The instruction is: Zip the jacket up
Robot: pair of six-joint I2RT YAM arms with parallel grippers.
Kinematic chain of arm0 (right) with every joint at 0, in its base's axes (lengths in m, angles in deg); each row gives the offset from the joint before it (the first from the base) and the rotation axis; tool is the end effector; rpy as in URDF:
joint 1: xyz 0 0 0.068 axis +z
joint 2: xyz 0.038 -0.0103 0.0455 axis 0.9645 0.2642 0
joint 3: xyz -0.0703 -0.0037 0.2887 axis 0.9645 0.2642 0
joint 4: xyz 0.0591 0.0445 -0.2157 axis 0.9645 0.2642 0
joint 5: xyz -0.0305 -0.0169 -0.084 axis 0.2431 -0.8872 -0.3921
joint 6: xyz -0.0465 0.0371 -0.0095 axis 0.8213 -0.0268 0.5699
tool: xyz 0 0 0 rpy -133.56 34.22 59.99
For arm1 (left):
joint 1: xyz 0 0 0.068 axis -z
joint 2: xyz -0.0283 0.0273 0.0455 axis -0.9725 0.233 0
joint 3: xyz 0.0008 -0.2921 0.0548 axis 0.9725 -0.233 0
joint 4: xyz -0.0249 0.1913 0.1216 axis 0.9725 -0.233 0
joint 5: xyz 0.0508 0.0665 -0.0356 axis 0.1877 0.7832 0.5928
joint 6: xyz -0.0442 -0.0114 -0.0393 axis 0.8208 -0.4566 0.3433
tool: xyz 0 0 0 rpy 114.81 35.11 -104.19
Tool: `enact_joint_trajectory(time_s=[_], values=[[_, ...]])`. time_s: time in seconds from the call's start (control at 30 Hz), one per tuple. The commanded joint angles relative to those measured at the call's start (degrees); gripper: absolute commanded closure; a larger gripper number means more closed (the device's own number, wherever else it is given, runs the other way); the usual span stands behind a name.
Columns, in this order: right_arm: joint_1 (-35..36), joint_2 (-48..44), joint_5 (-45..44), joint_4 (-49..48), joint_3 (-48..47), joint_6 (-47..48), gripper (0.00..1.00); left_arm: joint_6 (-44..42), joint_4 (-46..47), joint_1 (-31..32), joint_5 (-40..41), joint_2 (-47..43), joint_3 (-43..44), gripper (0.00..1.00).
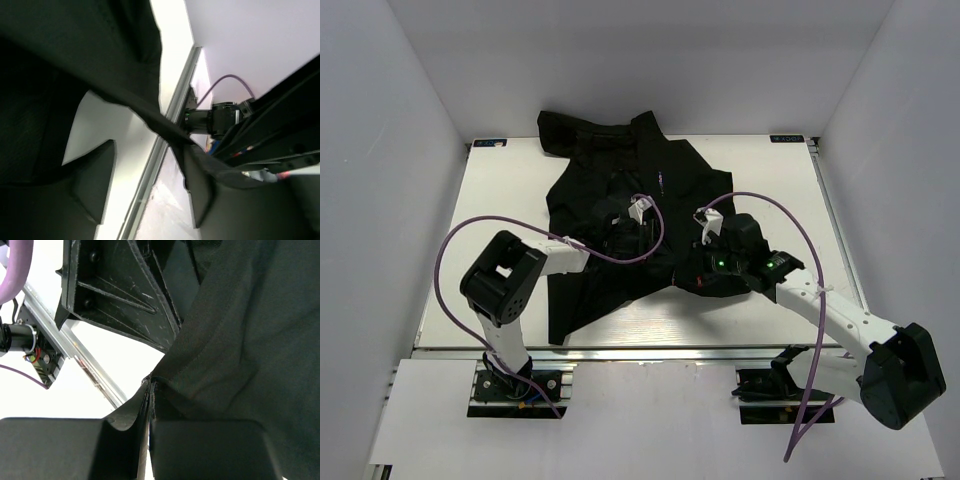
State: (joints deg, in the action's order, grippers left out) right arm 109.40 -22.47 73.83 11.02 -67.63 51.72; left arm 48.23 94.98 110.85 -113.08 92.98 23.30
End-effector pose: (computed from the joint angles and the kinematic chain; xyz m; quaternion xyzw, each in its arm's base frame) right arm 0.1607 0.1318 0.2831 -0.2005 0.8479 0.3619 0.3315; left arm 0.2763 -0.2290 0.2181 0.1230 0.8018 -0.5710 0.1264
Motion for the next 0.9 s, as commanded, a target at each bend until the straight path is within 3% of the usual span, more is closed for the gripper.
enact_joint_trajectory(time_s=[0.0, 0.03, 0.17, 0.33, 0.37, 0.4, 0.63, 0.87], values=[[-0.35, -0.22, -0.57, -1.21, -0.05, -0.77, 1.00, 2.63, 8.27, 0.39, -3.80, 0.25, 0.09, 0.36], [-0.70, -0.22, -0.58, -1.12, -0.05, -0.86, 1.00, 2.72, 8.63, 0.65, -4.07, 0.51, 0.44, 0.46], [-1.32, -0.83, -0.66, -1.99, 0.38, -1.57, 1.00, 1.23, 7.24, 1.44, -3.81, 1.13, 1.93, 0.67], [-2.11, -1.71, 0.04, -3.05, 1.09, -2.09, 1.00, 0.78, 7.23, 1.88, -4.42, 1.57, 2.38, 0.80], [-2.29, -1.63, 0.39, -3.05, 1.26, -2.09, 1.00, 1.05, 7.84, 1.97, -4.59, 1.57, 2.29, 0.86], [-2.64, -1.36, 0.22, -2.79, 1.35, -2.53, 1.00, 0.96, 7.85, 2.06, -4.51, 1.48, 2.29, 1.00], [-6.50, -2.06, -1.28, -1.73, 3.11, -4.82, 1.00, 1.23, 11.10, 2.15, -2.84, -2.11, -1.66, 1.00], [-7.39, 0.92, 6.19, -5.33, 3.46, -2.71, 1.00, 2.54, 16.80, 2.32, -5.30, -3.09, -2.90, 1.00]])
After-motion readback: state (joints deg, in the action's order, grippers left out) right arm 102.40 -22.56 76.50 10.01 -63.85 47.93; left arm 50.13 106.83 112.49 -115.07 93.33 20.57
